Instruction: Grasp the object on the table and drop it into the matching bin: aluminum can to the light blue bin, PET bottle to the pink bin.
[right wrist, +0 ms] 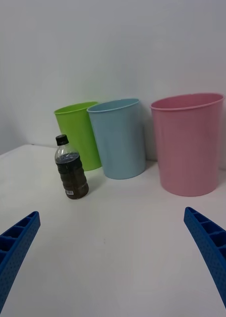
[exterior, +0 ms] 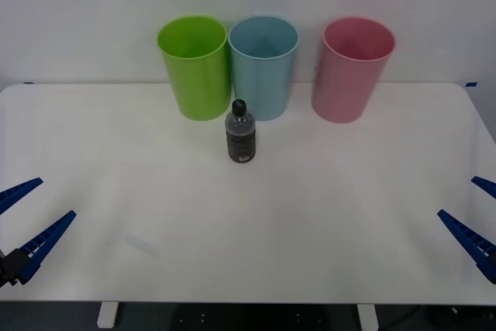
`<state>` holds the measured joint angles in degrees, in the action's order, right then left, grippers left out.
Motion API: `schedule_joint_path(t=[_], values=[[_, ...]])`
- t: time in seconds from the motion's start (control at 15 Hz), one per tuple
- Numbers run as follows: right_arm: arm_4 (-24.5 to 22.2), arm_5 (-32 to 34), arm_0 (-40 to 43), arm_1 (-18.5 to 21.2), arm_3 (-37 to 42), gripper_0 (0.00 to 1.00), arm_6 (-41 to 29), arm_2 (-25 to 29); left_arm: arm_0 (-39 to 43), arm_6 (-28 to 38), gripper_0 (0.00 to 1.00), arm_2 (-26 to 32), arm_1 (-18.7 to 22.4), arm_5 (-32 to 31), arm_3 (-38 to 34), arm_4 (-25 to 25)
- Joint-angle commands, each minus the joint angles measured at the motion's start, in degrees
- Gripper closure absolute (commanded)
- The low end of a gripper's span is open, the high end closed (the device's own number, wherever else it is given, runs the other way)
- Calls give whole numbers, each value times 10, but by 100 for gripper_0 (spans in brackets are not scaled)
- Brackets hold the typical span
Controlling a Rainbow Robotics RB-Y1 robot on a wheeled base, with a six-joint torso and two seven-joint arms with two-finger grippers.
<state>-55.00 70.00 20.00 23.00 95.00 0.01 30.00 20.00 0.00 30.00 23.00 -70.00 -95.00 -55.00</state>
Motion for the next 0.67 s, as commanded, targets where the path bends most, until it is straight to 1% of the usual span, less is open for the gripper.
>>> schedule_joint_path(t=[0.07, 0.13, 0.2, 0.33, 0.53, 0.67], values=[[0, 0, 0, 0, 0, 0, 0, 0, 0, 0, 0, 0, 0, 0, 0, 0], [3, 2, 7, -8, 2, 0, 0, 5, 0, 0, 0, 0, 0, 0, 0, 0], [8, 3, 7, -6, 10, 0, 1, 9, 0, 0, 0, 0, 0, 0, 0, 0], [16, -15, 31, -2, 42, 0, -4, 7, 0, 0, 0, 0, 0, 0, 0, 0], [21, -34, 39, 2, 47, 0, 2, -14, 0, 0, 0, 0, 0, 0, 0, 0], [20, -47, 35, 2, 47, 0, 7, -41, 0, 0, 0, 0, 0, 0, 0, 0]])
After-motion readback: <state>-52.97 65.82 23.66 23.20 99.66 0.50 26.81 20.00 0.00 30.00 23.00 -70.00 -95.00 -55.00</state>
